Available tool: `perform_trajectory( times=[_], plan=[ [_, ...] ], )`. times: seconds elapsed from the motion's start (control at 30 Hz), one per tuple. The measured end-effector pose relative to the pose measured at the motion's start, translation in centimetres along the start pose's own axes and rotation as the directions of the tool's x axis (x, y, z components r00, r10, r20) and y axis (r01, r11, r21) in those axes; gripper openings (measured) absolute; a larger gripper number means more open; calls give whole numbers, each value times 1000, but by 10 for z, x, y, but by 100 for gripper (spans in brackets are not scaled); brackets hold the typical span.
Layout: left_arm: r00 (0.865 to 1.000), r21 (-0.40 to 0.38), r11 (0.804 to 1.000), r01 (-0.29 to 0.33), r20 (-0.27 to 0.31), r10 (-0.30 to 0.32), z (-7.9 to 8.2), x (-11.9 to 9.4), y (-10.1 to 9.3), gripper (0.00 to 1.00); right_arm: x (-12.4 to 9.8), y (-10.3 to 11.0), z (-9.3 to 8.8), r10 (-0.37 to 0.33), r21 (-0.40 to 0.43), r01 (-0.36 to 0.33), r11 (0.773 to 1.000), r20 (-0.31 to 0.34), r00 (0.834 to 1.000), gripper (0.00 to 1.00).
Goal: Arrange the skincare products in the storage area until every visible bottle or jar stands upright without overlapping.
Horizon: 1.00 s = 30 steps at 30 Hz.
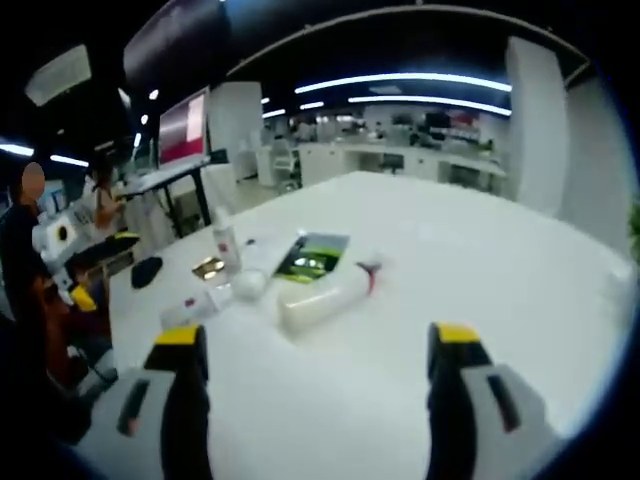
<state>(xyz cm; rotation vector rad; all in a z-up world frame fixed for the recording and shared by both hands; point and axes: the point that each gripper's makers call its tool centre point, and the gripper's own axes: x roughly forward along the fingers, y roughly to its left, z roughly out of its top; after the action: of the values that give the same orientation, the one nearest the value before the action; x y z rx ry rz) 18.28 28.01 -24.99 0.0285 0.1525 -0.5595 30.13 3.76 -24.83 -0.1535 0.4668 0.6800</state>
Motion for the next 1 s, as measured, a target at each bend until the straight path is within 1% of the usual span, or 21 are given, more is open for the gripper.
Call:
perform_trajectory(
  times=[0.1, 0.17, 0.27, 0.37, 0.43, 0.47, 0.53, 0.67, 0.77, 0.9, 0.97, 1.0],
  plan=[
    [1000, -3, 1000, -2, -1, 2, -1, -1, 2, 99, 6, 4, -3, -1, -5, 1, 1000, -16, 1000, 91],
    [1000, -4, 1000, -3, -3, 3, -1, -2, 3, 99, 13, -3, -1, 4, 1, -4, 1000, -31, 1000, 91],
    [1000, -7, 1000, -8, -1, 8, -1, -4, 6, 99, 21, -4, 0, 2, -1, -2, 1000, -49, 999, 91],
    [1000, -7, 1000, -11, 1, 11, -1, -6, 8, 99, 26, -5, 5, 0, -1, 0, 1000, -48, 999, 91],
    [1000, -7, 1000, -10, 1, 10, -1, -7, 8, 99, 30, -4, 7, 6, 2, -6, 1000, -52, 999, 91],
    [1000, -6, 1000, -9, 1, 9, -1, -7, 8, 99, 30, 2, 5, 9, 0, -9, 1000, -55, 998, 91],
    [1000, -6, 1000, -11, 3, 11, 0, -8, 9, 99, 33, 5, 5, 14, 2, -13, 1000, -61, 998, 91],
    [1000, -4, 1000, -9, 5, 9, 0, -8, 10, 99, 38, 4, 5, 16, 22, -15, 1000, -69, 998, 91],
    [1000, -3, 1000, -10, 8, 10, 0, -10, 12, 99, 43, -1, 2, 9, 30, -7, 1000, -91, 996, 90],
    [1000, -9, 1000, -16, 5, 16, -2, -10, 14, 99, 49, -6, 3, 9, 75, -2, 997, -97, 995, 90],
    [1000, -10, 1000, -15, 2, 15, -2, -9, 15, 99, 50, -4, 1, 9, 94, 1, 996, -103, 995, 90],
    [1000, -10, 1000, -14, 1, 14, -2, -8, 15, 99, 54, -11, 4, 10, 101, 1, 995, -108, 994, 90]
  ],
)
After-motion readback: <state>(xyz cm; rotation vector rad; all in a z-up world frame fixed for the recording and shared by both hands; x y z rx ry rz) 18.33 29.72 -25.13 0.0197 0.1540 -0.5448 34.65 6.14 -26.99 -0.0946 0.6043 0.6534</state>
